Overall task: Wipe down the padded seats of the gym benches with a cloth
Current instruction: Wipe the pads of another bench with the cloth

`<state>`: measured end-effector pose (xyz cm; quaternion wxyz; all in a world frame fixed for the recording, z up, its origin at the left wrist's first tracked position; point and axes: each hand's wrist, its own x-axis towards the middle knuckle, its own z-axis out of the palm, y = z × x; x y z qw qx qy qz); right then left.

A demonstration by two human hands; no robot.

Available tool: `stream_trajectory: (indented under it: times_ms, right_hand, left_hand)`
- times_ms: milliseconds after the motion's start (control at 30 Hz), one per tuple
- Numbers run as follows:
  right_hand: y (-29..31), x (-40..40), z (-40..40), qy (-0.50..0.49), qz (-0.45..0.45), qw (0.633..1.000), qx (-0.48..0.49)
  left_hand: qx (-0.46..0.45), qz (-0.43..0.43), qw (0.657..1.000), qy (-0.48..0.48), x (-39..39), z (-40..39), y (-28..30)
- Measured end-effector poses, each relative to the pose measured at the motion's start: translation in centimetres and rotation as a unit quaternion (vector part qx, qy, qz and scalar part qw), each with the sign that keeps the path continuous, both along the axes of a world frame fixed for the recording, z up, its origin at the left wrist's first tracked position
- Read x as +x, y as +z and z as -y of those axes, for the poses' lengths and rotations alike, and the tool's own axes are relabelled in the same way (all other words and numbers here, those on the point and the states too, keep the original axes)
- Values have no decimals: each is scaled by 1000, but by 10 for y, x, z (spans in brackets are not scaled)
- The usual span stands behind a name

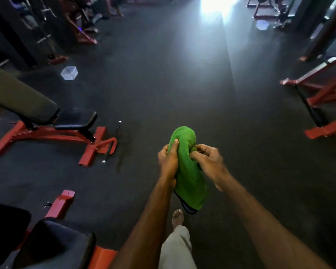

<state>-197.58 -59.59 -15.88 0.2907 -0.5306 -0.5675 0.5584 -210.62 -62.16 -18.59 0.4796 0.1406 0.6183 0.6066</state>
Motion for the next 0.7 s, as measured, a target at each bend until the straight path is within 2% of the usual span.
stream_trajectory:
  times_ms: [133,233,300,500,700]
  right_hand:
    - [1,-43,-88,26,25,999,4]
    - [1,-83,-147,27,20,999,6]
    - [1,-117,-183,67,2,998,3]
    - [15,-211,-271,153,-31,987,25]
    - [11,-282,-347,183,19,982,40]
  left_hand:
    - [3,-3,999,42,-47,-80,-1]
    - [-11,-7,994,106,-100,-128,-6]
    - [-25,-30,989,142,-140,-155,-6]
    - [-60,-52,988,135,-232,-221,27]
    - [-10,-36,981,191,-301,-262,52]
